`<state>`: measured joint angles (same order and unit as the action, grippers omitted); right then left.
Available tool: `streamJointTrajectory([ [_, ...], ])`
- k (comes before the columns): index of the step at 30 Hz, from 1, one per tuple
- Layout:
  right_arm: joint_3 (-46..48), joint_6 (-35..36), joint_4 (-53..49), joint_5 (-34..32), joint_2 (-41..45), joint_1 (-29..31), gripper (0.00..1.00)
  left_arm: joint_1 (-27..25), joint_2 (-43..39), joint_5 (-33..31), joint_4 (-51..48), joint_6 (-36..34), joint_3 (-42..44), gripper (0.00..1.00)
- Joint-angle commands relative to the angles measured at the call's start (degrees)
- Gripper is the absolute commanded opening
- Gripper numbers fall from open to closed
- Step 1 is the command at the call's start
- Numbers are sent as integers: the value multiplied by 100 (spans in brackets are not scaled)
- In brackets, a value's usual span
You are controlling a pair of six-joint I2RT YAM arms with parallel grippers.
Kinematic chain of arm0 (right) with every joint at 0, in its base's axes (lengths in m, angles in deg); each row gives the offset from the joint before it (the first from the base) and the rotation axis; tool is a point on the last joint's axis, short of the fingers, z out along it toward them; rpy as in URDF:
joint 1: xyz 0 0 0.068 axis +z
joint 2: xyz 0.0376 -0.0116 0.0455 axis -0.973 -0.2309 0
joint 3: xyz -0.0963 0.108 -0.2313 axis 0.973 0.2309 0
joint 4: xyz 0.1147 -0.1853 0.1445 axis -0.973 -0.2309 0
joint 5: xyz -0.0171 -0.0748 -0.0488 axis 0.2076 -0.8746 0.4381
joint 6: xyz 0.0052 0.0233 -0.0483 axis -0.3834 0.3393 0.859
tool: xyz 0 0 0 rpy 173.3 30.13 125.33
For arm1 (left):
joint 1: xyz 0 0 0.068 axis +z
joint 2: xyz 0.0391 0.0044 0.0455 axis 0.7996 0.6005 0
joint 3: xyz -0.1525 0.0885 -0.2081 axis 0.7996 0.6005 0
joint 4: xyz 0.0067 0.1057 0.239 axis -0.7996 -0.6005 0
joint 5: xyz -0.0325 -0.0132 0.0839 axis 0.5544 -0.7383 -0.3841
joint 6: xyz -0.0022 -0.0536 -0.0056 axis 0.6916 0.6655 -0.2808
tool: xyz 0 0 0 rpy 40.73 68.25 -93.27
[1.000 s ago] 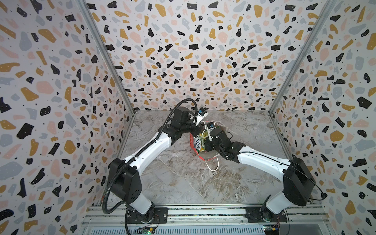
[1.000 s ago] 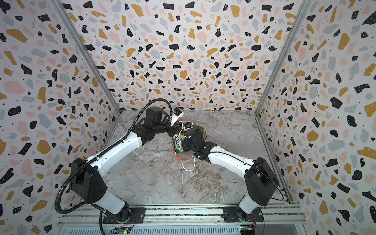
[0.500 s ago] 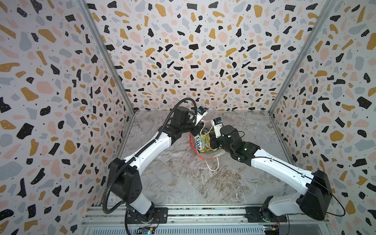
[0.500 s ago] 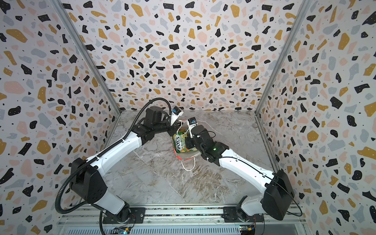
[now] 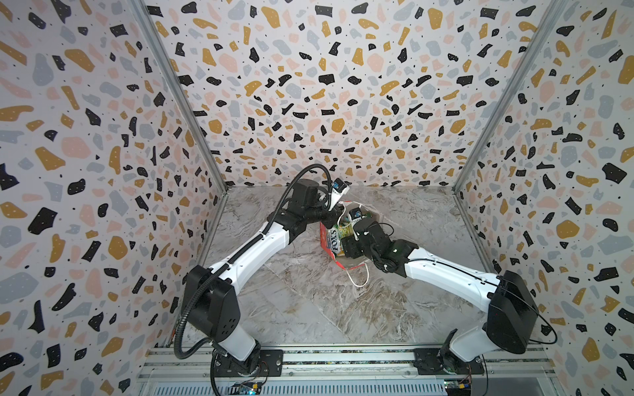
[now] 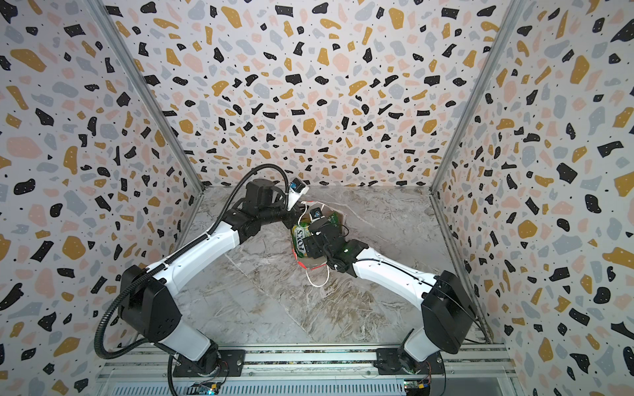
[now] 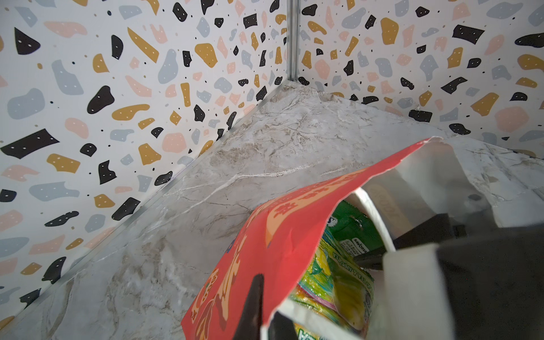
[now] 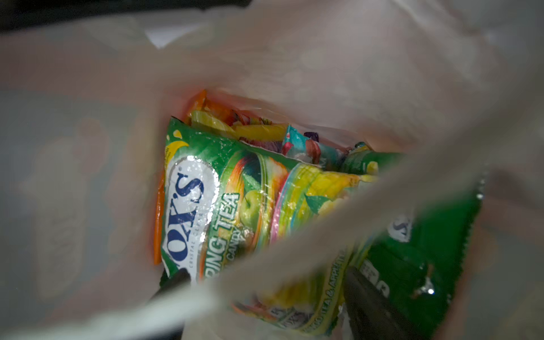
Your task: Take the snacks out of the paper bag
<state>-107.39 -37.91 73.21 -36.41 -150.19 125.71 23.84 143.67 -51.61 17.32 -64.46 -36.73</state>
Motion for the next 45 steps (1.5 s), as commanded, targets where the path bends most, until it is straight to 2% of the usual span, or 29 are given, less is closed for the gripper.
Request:
streamJointTrajectory([
  [1, -445, -235, -278, -327, -188, -1, 84, 46, -58, 58, 346, 46, -171, 0],
  [12, -478, -413, 390, -165, -764, -52, 86, 54, -84, 36, 343, 12, -141, 0],
  [15, -464, -404, 556, -165, -854, -98, 72, 56, -100, 72, 345, 31, -141, 0],
  [18, -375, -358, 722, -182, -818, -135, 45, 60, -101, 71, 337, 23, -137, 0],
  [20, -293, -306, 833, -153, -803, -151, 35, 60, -92, 58, 349, 10, -137, 0],
  [26, -196, -208, 982, -13, -872, -221, 17, 60, -111, 69, 352, 21, -123, 0],
  [30, -156, -58, 1082, 119, -837, -221, 0, 69, -110, 28, 388, 22, -123, 0],
  [45, -91, 125, 780, 952, 235, -199, 0, 221, -92, 31, 552, 236, -71, 0],
])
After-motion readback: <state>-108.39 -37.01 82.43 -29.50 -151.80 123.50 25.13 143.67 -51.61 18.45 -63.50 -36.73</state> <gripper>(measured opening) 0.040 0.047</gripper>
